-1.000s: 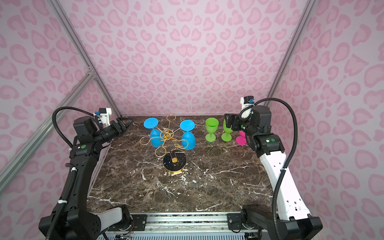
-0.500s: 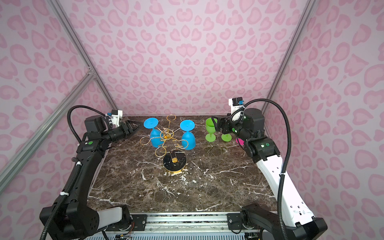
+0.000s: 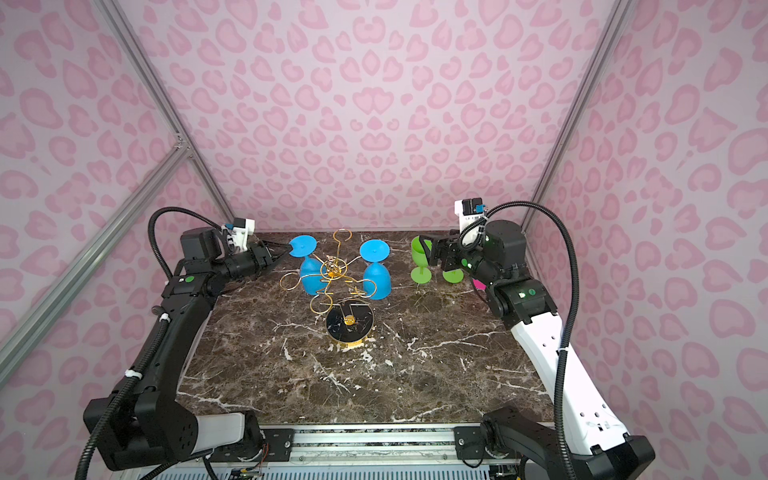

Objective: Take the wine glass off the wine glass rack
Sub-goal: 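Grasp the base of the blue glass on the rack with the left gripper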

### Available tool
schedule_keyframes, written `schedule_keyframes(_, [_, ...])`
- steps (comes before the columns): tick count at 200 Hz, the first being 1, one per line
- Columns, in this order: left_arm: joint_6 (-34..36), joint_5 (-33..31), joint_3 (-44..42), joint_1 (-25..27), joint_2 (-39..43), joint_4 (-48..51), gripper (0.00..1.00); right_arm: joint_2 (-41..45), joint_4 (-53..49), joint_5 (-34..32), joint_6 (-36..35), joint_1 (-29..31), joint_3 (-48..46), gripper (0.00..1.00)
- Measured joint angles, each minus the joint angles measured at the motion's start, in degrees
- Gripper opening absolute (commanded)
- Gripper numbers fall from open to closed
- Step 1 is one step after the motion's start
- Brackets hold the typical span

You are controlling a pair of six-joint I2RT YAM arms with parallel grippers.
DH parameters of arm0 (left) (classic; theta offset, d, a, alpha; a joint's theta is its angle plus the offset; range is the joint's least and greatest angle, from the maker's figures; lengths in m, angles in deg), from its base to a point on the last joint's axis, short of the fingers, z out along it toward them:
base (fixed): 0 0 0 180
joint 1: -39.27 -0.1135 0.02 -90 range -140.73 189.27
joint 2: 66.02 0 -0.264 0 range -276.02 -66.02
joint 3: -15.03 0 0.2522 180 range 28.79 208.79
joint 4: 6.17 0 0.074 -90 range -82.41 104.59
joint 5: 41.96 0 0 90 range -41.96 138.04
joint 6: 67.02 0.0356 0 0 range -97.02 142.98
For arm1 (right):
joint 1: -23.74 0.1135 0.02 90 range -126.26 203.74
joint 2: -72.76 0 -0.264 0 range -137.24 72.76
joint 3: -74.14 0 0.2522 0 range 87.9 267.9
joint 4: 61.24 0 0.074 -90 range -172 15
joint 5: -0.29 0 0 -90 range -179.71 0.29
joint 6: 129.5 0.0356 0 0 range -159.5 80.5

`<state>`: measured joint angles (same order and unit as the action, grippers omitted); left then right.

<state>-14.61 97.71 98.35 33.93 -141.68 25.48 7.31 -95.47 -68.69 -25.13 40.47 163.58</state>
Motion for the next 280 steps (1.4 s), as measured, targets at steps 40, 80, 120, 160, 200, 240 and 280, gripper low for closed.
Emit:
schedule_keyframes(40, [-1.0, 0.3, 0.1, 0.3, -0.8, -1.2, 0.4, -0.2, 0.1, 0.3, 0.4, 0.0, -0.1, 0.91])
schedule_keyframes(80, [-2.0, 0.9, 0.4, 0.4, -1.4, -2.3, 0.32, -0.3, 1.3, 1.0, 1.0, 0.0, -0.3, 0.91])
schedule_keyframes(120, [-2.8, 1.3, 0.4, 0.6, -1.8, -3.0, 0.3, -0.3, 1.6, 1.1, 1.1, 0.0, -0.4, 0.91])
schedule_keyframes(160, [-3.3, 1.6, 0.4, 0.6, -1.9, -3.4, 0.24, -0.3, 2.1, 1.1, 1.1, 0.1, -0.6, 0.91])
schedule_keyframes(200, [-3.8, 1.6, 0.9, 0.6, -2.0, -3.5, 0.16, -0.3, 2.1, 1.1, 1.3, 0.1, -0.9, 0.91])
schedule_keyframes(240, [-4.5, 1.6, 0.9, 0.6, -2.0, -3.5, 0.14, 0.0, 2.1, 1.0, 1.3, 0.1, -0.9, 0.91])
schedule_keyframes(280, [-5.9, 2.1, 0.9, 0.6, -2.0, -3.9, 0.09, 0.0, 2.1, 1.0, 1.2, 0.1, -1.0, 0.91])
